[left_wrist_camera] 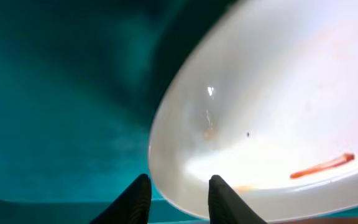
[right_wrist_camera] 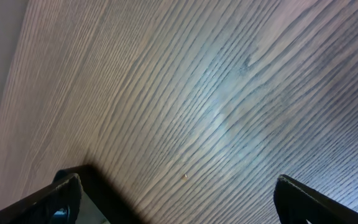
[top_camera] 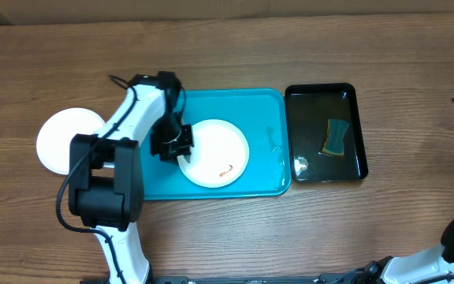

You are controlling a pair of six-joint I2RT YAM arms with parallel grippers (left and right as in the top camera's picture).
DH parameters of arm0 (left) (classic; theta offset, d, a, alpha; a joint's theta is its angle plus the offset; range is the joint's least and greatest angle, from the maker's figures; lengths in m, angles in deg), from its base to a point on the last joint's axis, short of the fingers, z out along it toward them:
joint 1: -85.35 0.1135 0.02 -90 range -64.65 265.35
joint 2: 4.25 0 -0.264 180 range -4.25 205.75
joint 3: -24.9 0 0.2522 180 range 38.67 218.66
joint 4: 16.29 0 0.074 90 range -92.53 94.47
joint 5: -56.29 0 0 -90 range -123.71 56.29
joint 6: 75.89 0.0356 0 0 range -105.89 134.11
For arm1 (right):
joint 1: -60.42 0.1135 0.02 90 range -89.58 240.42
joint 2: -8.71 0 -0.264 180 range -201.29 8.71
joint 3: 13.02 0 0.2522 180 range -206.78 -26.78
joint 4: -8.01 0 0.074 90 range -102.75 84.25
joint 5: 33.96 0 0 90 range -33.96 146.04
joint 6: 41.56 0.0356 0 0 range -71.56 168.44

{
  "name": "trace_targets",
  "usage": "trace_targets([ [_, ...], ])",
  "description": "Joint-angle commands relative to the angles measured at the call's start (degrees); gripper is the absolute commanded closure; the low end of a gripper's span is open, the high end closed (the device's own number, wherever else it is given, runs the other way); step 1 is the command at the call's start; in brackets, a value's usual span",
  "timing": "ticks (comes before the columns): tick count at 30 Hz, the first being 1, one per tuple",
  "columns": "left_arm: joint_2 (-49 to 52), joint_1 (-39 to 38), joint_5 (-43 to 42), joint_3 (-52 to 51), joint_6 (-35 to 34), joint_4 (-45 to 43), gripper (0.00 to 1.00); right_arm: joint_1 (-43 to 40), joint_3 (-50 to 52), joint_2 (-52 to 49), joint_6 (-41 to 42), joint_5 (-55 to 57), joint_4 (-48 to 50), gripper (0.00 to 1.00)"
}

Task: Clean dirty plates on tray and stack at the side
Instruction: 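Grasp the remaining white plate rim and slide it right on the tray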

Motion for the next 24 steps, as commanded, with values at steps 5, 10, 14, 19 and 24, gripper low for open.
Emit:
trace_targets([
  [5,0.3,-0.3,7.7,11.1,1.5,0.3,0.67,-0.1,-0.4,0.8,0.2,-0.3,0.2,0.00],
  [10,0.4,-1.7,9.1,10.3,11.5,-4.4,0.66,-0.1,-0.4,0.8,0.2,-0.3,0.2,0.00],
  [14,0.4,-3.4,10.1,7.0,16.0,-8.3,0.62,-0.1,-0.4,0.8,0.2,-0.3,0.2,0.00],
  [19,0.4,-4.0,9.4,1.4,16.0,-14.2,0.62,-0.1,-0.4,0.8,0.2,-0.3,0.2,0.00],
  [24,0.4,-4.0,9.5,-0.3,15.9,-15.3,0.78,-0.1,-0.4,0.8,0.2,-0.3,0.2,0.00],
])
